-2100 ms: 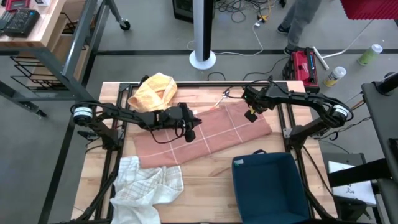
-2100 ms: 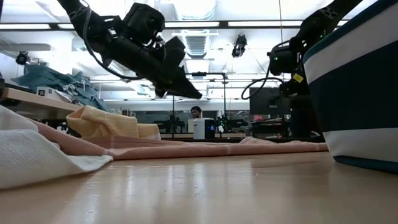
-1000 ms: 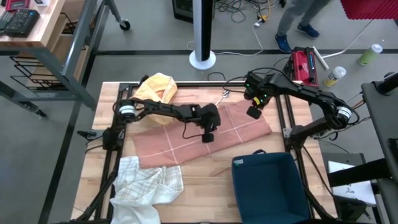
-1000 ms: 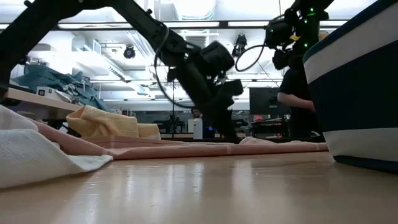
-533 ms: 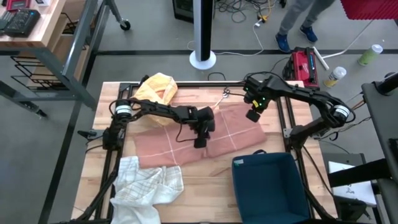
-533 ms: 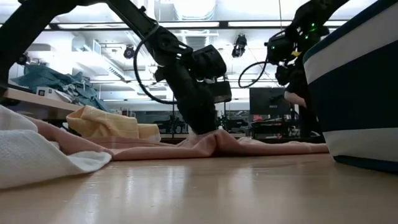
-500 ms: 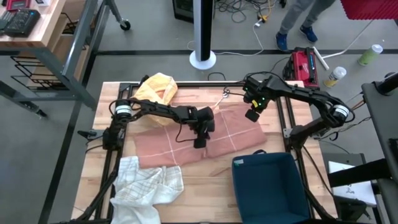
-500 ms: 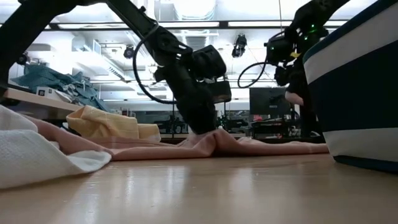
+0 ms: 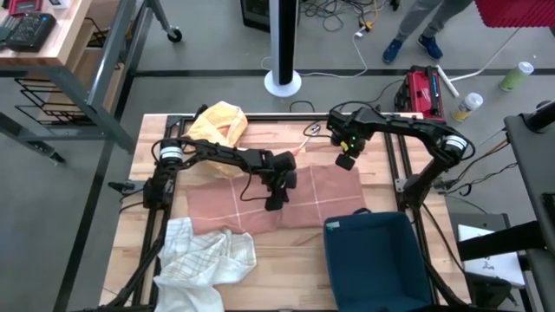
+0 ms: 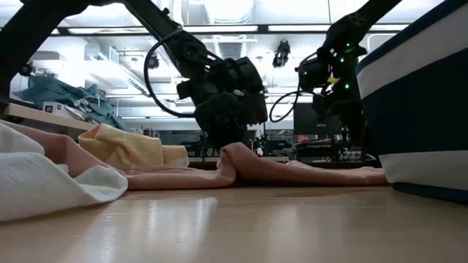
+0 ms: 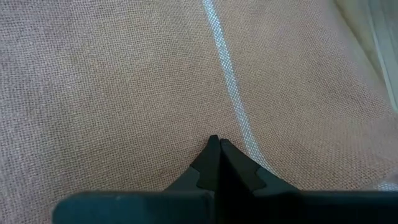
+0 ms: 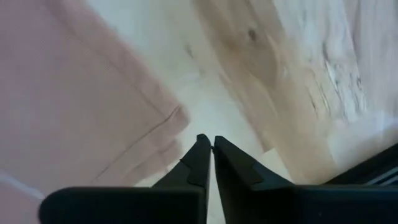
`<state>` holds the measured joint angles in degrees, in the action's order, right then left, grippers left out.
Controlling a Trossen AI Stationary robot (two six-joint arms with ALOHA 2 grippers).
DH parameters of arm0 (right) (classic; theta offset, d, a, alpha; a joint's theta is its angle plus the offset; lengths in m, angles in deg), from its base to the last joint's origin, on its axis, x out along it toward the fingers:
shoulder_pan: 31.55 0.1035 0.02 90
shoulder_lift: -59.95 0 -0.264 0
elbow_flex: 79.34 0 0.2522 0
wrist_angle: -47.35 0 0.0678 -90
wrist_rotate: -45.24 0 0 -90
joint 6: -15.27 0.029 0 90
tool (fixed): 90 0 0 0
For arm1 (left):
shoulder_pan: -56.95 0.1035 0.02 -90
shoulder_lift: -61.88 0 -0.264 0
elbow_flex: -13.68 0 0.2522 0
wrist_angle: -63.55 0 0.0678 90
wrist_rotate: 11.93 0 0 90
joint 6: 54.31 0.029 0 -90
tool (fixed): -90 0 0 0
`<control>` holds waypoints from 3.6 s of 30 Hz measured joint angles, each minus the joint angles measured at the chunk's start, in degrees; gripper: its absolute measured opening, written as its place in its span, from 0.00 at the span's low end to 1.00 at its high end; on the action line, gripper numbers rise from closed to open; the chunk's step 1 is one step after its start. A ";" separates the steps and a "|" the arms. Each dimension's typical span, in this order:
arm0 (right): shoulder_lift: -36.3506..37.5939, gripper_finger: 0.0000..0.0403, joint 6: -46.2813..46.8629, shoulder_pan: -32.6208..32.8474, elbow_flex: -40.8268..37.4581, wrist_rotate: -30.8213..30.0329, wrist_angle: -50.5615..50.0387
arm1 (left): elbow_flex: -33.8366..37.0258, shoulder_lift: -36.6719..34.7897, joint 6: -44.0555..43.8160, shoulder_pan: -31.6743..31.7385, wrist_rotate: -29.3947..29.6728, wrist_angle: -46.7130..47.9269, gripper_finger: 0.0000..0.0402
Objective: Fold towel
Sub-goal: Fold the brown towel
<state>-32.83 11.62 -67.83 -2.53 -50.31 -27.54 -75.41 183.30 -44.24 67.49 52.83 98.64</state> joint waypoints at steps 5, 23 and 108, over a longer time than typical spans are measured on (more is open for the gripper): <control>1.35 0.16 -0.60 1.06 0.17 4.24 -1.30 | 0.20 -0.04 -0.08 0.00 0.09 -0.33 0.00; 2.71 0.46 11.83 3.94 -8.45 5.92 6.40 | 0.75 -0.24 -0.08 0.13 0.22 1.02 0.00; 7.20 0.28 20.70 5.29 -17.91 -2.12 28.36 | 1.16 -0.09 -2.04 0.11 -1.33 -2.05 0.00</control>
<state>-25.64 32.33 -62.54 -20.44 -52.43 0.82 -74.25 183.22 -46.28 67.60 51.50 96.59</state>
